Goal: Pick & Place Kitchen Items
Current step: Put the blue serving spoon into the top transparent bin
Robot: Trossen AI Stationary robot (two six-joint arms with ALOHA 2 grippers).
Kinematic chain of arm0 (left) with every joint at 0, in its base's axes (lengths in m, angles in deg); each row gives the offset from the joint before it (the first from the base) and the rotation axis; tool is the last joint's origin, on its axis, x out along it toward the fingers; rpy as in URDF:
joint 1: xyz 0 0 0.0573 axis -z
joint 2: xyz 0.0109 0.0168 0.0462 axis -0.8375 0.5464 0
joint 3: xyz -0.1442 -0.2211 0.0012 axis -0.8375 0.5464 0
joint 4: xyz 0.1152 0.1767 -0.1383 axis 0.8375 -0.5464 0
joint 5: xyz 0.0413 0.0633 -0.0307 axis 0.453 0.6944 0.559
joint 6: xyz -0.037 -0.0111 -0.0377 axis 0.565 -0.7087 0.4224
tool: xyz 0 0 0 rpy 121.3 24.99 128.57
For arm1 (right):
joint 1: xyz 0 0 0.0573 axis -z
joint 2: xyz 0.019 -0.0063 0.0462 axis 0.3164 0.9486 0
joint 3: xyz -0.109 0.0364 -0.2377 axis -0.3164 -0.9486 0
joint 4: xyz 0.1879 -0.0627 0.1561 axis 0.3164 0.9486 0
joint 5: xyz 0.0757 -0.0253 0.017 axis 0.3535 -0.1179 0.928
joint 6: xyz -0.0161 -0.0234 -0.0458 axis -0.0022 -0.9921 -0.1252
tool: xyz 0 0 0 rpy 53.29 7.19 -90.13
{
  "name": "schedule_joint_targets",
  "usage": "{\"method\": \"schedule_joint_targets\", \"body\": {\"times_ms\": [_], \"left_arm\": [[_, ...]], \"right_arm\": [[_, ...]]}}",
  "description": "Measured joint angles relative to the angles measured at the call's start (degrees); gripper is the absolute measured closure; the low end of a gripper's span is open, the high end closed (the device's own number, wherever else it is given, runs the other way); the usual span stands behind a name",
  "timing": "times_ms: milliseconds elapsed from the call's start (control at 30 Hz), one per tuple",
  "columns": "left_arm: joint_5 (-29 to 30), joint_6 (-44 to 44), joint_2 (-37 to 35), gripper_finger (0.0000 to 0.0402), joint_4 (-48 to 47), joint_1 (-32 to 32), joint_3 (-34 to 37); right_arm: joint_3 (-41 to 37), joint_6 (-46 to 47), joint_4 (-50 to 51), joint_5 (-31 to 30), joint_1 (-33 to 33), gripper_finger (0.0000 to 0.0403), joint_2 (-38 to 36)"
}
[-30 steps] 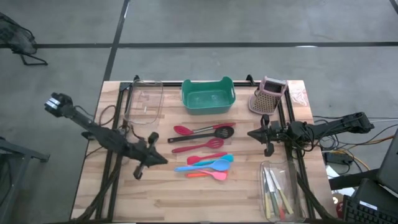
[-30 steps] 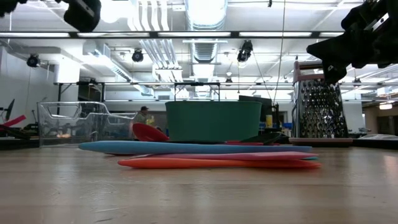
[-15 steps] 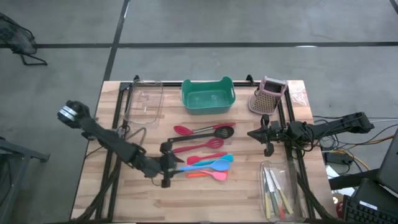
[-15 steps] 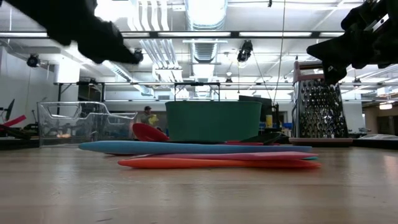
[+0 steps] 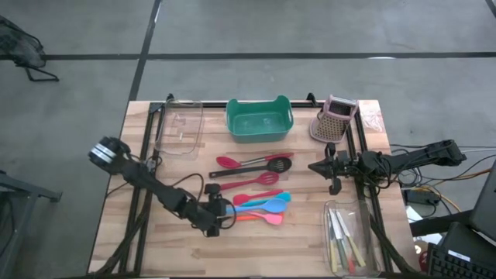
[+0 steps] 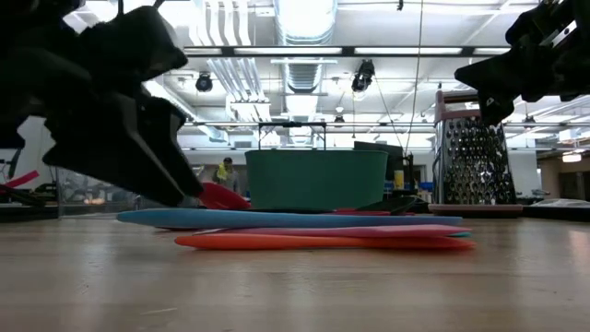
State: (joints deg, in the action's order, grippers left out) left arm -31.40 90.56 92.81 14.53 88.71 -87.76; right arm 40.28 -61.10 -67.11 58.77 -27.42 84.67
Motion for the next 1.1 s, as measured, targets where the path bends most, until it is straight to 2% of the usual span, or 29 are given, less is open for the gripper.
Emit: {"method": "schedule_joint_targets", "body": {"times_ms": [567, 833, 1100], "left_arm": [[0.7, 0.3, 3.5, 0.0179, 0.0, 0.0, 0.0], [0.3, 0.2, 3.4, 0.0223, -0.2, 0.0, 0.0], [0.1, -0.4, 3.4, 0.0289, -0.4, -0.1, 0.0]], "right_arm": [[0.0, 0.0, 0.6, 0.0, 0.0, 0.0394, 0.0], [0.0, 0.0, 0.6, 0.0, 0.0, 0.0394, 0.0], [0.0, 0.0, 0.6, 0.0, 0.0, 0.0394, 0.0]]}}
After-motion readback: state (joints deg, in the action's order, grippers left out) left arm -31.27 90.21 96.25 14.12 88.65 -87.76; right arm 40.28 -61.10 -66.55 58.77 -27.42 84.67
